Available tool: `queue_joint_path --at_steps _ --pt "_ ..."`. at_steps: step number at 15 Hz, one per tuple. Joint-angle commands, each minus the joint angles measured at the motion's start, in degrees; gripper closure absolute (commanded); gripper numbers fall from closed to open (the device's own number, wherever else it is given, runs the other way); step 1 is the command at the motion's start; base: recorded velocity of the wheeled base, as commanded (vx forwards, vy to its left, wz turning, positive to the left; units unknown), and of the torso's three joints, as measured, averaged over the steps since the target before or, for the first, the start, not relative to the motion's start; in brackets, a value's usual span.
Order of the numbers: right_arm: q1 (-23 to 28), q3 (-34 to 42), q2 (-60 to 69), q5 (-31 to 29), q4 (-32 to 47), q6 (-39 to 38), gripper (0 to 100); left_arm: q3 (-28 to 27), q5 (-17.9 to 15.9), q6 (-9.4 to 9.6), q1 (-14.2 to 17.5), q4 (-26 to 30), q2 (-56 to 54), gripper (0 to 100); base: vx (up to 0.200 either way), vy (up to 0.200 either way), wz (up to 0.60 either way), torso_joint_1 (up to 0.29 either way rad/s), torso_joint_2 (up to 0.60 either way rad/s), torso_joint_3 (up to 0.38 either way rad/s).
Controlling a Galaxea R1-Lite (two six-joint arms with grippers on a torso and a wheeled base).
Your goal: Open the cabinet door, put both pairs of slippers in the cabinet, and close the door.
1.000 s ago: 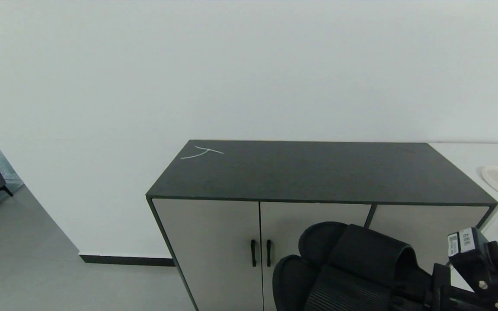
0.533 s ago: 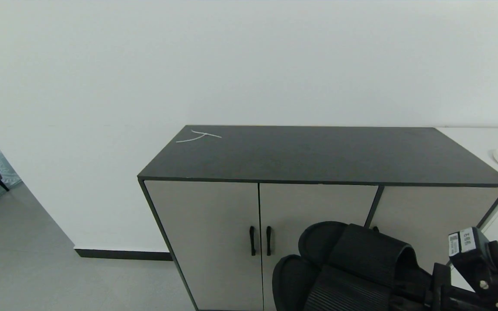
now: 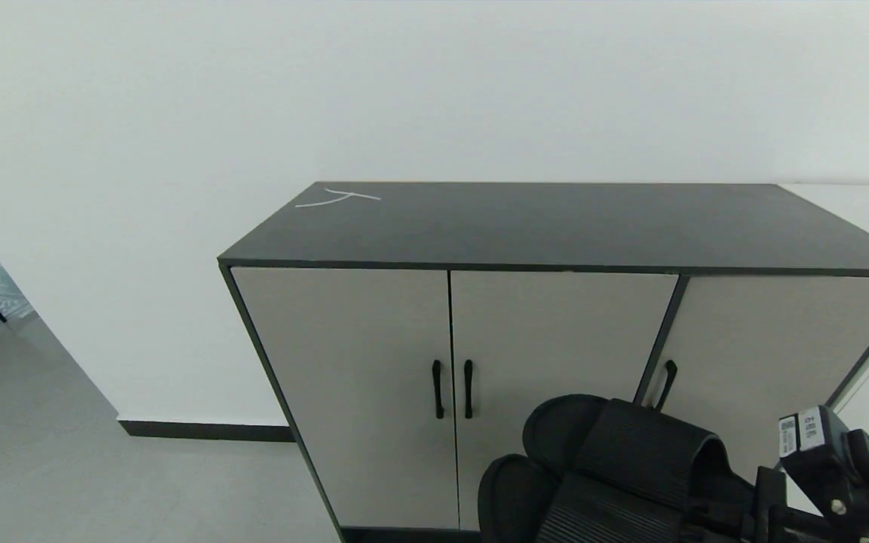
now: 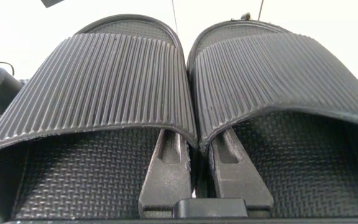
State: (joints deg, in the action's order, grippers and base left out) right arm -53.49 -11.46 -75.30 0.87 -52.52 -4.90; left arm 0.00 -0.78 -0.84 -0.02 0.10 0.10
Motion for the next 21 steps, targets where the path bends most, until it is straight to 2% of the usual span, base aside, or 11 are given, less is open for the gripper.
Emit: queue_joint_path --at_steps 1,16,21 --pt "0.0 0.1 0.0 0.0 0.0 0.1 100 0.0 0.0 -0.04 -0.1 0.0 0.0 100 0.000 0.000 0.00 -0.207 0.50 0.290" --pt "-0.2 1.1 -0.3 0.2 0.0 1.5 100 0.0 0.0 -0.04 -0.1 0.0 0.0 100 0.000 0.000 0.00 -0.170 0.47 0.297" --pt "-0.2 1.3 -0.3 0.8 0.0 1.6 100 0.0 0.0 -0.04 0.0 0.0 0.0 100 0.000 0.000 0.00 -0.036 0.14 0.099"
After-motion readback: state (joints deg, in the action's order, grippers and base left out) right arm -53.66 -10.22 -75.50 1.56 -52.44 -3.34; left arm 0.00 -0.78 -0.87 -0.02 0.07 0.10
